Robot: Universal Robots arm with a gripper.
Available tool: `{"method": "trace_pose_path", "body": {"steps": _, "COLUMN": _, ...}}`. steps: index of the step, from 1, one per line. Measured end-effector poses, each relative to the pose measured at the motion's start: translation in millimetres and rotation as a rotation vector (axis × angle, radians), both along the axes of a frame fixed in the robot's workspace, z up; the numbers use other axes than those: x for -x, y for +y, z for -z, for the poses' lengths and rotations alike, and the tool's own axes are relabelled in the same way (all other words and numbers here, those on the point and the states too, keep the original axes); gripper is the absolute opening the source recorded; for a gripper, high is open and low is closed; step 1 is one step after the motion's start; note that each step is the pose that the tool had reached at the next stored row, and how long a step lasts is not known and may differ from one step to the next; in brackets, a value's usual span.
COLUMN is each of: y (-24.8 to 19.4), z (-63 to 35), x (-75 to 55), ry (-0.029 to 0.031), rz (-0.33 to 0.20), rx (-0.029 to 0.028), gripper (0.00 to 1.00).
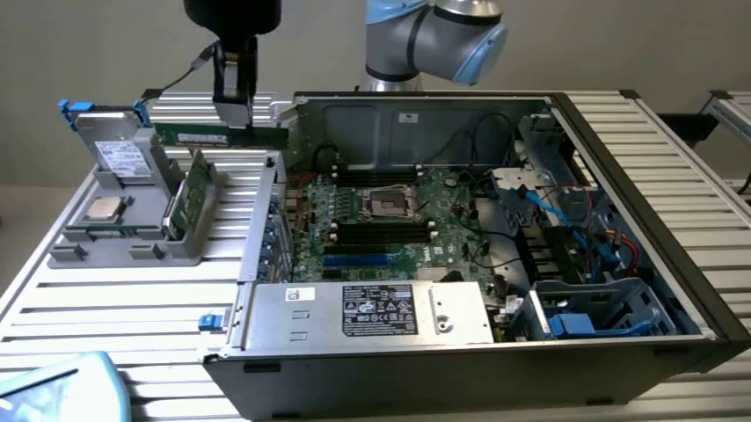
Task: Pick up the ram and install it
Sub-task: 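Pick up the ram and move it above insertion slot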
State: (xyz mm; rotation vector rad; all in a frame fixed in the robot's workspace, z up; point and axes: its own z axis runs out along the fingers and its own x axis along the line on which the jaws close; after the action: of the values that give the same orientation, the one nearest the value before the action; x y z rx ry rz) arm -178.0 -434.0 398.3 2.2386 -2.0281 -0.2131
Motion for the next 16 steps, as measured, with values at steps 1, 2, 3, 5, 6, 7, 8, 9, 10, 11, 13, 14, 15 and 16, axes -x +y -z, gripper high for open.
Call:
{"method": "trace_pose_path", "body": {"steps": 1, "y": -1.2, "z": -1.6, "x": -2.7, "ry": 0.0, "rz": 0.0, "rx": 0.0, "gripper": 0.13}}
{"method": "trace_pose_path", "body": {"steps": 2, "y": -2.7, "z": -3.5, "x": -5.9, "ry": 0.0, "rz": 0.0, "rx": -0.0001, "gripper": 0.13}}
{"method": "trace_pose_path", "body": {"steps": 3, "y": -4.2, "z": -5.6, "x": -9.5, "ry": 0.0, "rz": 0.0, "rx": 0.0, "gripper": 0.13}}
{"method": "trace_pose_path", "body": {"steps": 5, "y": -7.0, "z": -9.2, "x": -16.8, "ry": 0.0, "rz": 0.0, "rx": 0.0001, "gripper": 0.13}}
{"method": "trace_pose_path", "body": {"steps": 6, "y": -8.3, "z": -10.5, "x": -21.0, "ry": 0.0001, "rz": 0.0, "rx": 0.0001, "gripper": 0.13}}
{"method": "trace_pose_path", "body": {"steps": 7, "y": -9.4, "z": -11.6, "x": -25.5, "ry": 0.0, "rz": 0.0, "rx": 0.0, "gripper": 0.13}}
{"method": "trace_pose_path", "body": {"steps": 8, "y": -10.5, "z": -12.3, "x": -30.0, "ry": 0.0001, "rz": 0.0, "rx": 0.0, "gripper": 0.13}}
{"method": "trace_pose_path", "body": {"steps": 9, "y": -11.3, "z": -12.6, "x": -34.5, "ry": 0.0001, "rz": 0.0, "rx": -0.0001, "gripper": 0.13}}
{"method": "trace_pose_path", "body": {"steps": 10, "y": -12.1, "z": -13.0, "x": -39.0, "ry": 0.0002, "rz": 0.0, "rx": 0.0, "gripper": 0.13}}
{"method": "trace_pose_path", "body": {"steps": 11, "y": -12.7, "z": -13.4, "x": -43.5, "ry": 0.0004, "rz": 0.0, "rx": 0.0001, "gripper": 0.13}}
{"method": "trace_pose_path", "body": {"steps": 13, "y": -13.1, "z": -14.1, "x": -52.7, "ry": 0.0003, "rz": -0.001, "rx": -0.0005, "gripper": 0.13}}
{"method": "trace_pose_path", "body": {"steps": 14, "y": -13.3, "z": -14.8, "x": -57.1, "ry": 0.0004, "rz": -0.002, "rx": -0.0011, "gripper": 0.13}}
{"method": "trace_pose_path", "body": {"steps": 15, "y": -13.6, "z": -15.6, "x": -61.4, "ry": 0.0004, "rz": -0.003, "rx": -0.0024, "gripper": 0.13}}
{"method": "trace_pose_path", "body": {"steps": 16, "y": -13.7, "z": -16.6, "x": -65.8, "ry": 0.0004, "rz": -0.003, "rx": -0.0055, "gripper": 0.13}}
